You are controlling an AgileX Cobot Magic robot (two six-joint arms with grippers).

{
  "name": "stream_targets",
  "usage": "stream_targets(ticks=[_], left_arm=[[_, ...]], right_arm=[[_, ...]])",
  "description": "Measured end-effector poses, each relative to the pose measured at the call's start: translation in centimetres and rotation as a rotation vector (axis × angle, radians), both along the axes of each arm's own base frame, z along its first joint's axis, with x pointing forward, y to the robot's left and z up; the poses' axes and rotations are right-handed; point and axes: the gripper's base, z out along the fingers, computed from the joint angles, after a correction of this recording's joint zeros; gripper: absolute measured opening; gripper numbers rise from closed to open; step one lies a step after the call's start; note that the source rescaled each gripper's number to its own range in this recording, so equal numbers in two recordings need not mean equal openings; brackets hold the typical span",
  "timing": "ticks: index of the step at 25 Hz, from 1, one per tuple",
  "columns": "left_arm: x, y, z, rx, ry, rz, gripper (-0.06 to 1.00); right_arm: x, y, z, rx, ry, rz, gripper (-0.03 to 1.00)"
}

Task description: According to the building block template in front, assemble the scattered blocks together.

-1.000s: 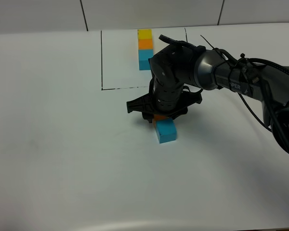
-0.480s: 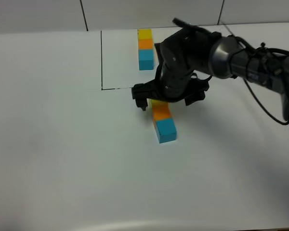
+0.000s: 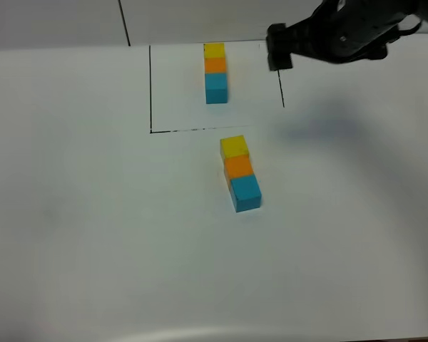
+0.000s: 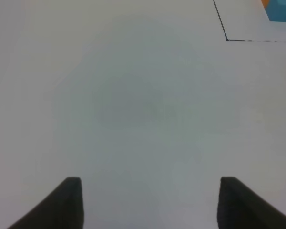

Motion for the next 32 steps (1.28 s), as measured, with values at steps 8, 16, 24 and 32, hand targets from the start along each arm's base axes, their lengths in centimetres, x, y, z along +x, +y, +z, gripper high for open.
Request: stream_targets(ticks=[8,16,24,32], left_arm=[[0.0,0.0,0.0,0.0,0.0,0.0,0.35],[0.0,0.0,0.0,0.0,0.0,0.0,0.35],[0.0,0.0,0.0,0.0,0.0,0.0,0.35],[0.0,0.0,0.0,0.0,0.0,0.0,0.35]], right_arm=[[-6.5,-5.1,2.1,0.018,-0.125,-0.07,1.0],[-14.6,-10.4,5.0,0.029,-0.255,-0.169,1.0],[-24.0,-15.2,6.1,-0.031,-0.307,-0.279,1.0],[-30.9,-15.7,4.1,0.022,-0.338,-0.258,1.0]])
